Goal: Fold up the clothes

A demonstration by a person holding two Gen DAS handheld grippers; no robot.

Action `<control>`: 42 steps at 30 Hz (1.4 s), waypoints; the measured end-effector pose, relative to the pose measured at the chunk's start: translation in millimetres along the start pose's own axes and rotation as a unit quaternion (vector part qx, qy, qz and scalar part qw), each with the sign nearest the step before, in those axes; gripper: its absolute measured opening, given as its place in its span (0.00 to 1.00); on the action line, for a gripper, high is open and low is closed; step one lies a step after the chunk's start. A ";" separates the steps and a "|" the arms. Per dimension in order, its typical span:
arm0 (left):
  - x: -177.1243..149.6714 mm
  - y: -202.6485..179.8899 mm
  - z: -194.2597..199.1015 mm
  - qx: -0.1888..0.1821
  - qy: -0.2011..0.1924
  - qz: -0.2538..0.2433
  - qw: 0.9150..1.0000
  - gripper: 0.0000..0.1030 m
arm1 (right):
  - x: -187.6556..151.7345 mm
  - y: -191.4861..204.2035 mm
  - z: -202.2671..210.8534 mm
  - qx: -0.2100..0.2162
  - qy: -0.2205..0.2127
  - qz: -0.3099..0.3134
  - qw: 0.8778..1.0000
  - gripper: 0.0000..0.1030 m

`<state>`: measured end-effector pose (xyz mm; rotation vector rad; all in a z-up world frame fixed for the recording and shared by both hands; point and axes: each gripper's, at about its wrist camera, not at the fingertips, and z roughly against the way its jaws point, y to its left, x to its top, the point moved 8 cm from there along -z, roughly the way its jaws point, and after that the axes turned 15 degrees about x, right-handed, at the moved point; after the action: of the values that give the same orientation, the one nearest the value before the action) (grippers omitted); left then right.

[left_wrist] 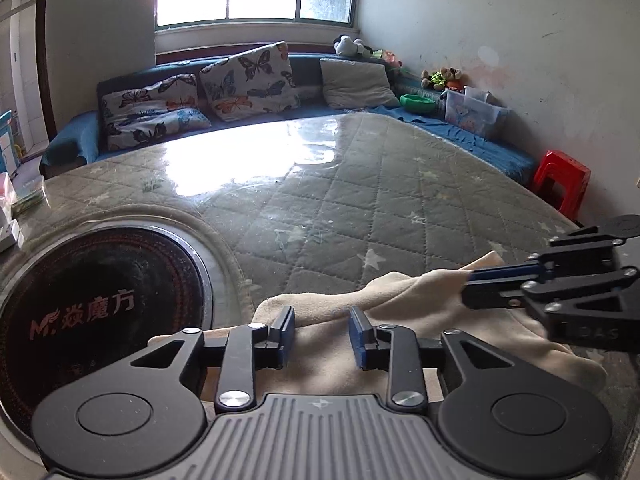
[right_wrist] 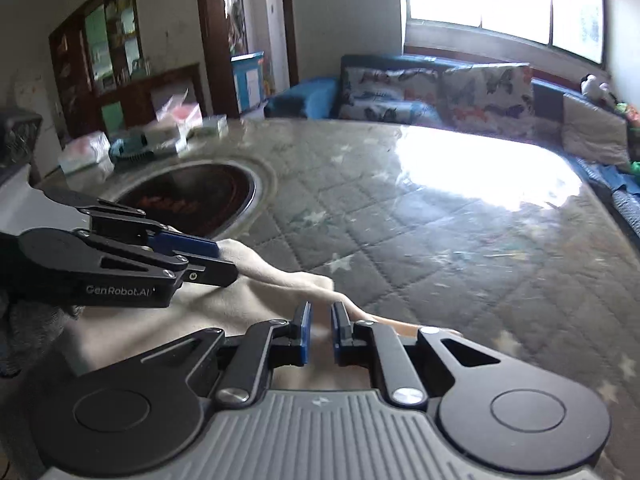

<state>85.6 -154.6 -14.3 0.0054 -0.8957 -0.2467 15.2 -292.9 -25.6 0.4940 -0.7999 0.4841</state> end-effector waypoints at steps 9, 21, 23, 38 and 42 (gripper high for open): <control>-31.6 16.4 45.3 0.028 -0.022 -0.011 0.999 0.38 | -32.5 -26.1 31.3 -0.044 0.000 -0.032 0.999 0.09; -74.8 22.9 73.5 0.059 -0.036 -0.039 0.997 0.37 | -60.4 39.1 41.8 -0.004 0.023 0.096 0.995 0.10; -78.4 22.3 74.2 0.056 -0.037 -0.036 0.997 0.37 | -65.2 33.0 45.4 -0.011 0.023 0.087 0.996 0.10; -64.4 12.2 111.1 0.019 -0.077 -0.021 0.997 0.38 | -50.4 70.8 64.3 0.014 0.014 0.118 0.993 0.10; -65.4 -2.6 104.9 -0.003 -0.075 -0.029 0.997 0.36 | -52.7 94.1 37.3 0.043 0.023 0.142 0.989 0.10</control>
<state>-35.1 -132.7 0.7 0.0076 -1.0454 -0.3061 -91.5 -252.6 -22.0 0.4488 -0.8122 0.7945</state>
